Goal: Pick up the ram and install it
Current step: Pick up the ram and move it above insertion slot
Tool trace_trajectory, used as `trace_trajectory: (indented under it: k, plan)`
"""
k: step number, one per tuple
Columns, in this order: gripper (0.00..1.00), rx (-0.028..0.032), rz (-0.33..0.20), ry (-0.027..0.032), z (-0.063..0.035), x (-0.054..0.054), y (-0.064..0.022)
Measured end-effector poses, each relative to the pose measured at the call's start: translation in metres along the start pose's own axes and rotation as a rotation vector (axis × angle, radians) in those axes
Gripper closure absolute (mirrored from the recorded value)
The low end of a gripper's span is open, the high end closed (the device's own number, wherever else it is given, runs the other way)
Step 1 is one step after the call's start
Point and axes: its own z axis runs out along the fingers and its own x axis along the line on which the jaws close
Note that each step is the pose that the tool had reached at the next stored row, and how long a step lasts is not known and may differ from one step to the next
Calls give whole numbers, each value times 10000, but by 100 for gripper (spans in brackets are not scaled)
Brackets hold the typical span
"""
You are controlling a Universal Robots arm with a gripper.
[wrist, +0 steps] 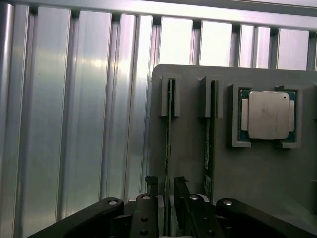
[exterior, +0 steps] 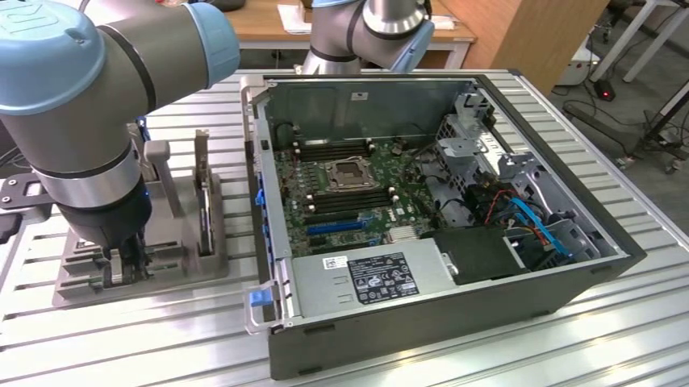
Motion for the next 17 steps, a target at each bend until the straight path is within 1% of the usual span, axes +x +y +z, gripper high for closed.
trace_trajectory:
  k: [17]
  plan:
    - [74,1,-1,-6,13,-9,-1]
